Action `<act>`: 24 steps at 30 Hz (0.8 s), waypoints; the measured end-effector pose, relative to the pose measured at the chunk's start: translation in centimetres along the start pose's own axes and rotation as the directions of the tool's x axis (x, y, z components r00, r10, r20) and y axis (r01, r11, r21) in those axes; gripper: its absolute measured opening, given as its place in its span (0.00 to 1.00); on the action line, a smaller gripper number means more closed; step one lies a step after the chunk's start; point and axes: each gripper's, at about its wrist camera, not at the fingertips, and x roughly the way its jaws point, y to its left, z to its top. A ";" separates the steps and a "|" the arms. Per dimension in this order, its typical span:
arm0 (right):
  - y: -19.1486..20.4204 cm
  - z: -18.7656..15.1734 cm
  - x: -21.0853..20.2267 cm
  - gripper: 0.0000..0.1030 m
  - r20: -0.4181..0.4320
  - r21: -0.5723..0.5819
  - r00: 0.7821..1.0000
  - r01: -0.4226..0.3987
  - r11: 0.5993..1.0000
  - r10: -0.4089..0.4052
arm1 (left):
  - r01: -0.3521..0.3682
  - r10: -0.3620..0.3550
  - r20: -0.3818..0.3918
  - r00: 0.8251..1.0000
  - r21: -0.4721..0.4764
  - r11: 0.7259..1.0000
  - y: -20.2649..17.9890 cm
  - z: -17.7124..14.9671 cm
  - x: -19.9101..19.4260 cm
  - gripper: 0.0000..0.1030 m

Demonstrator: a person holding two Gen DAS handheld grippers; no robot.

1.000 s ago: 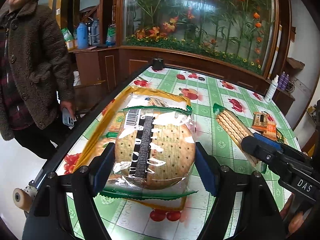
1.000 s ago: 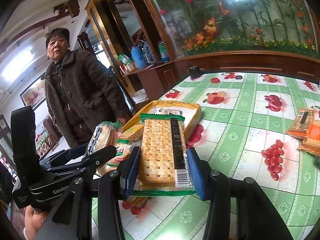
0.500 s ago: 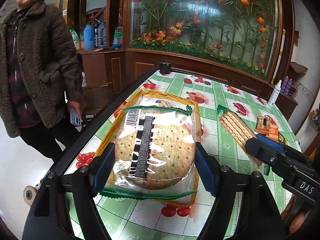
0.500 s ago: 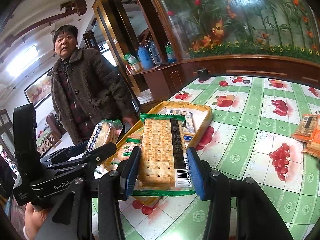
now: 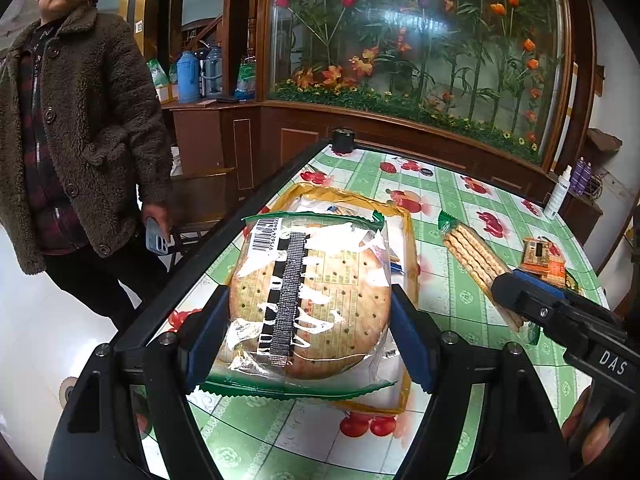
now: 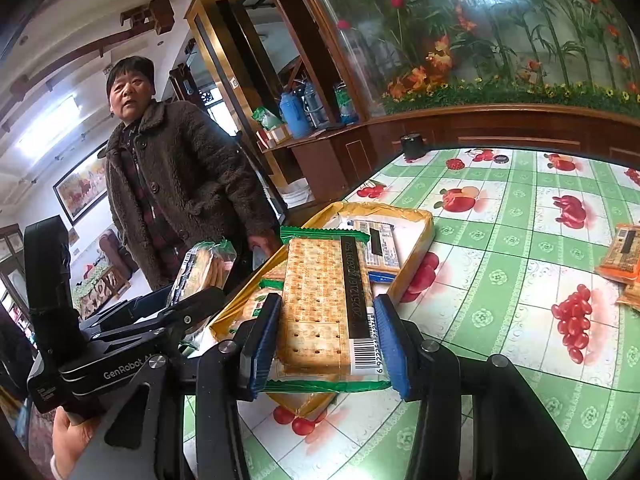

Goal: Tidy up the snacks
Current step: 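Carry the round cracker pack and green-strip cracker pack over the white tray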

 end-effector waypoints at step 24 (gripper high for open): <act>-0.9 3.7 6.8 0.46 0.006 0.057 0.999 -0.045 0.997 0.045 | -0.048 0.045 -0.053 0.998 -0.061 0.997 3.6 -0.4 3.9 0.74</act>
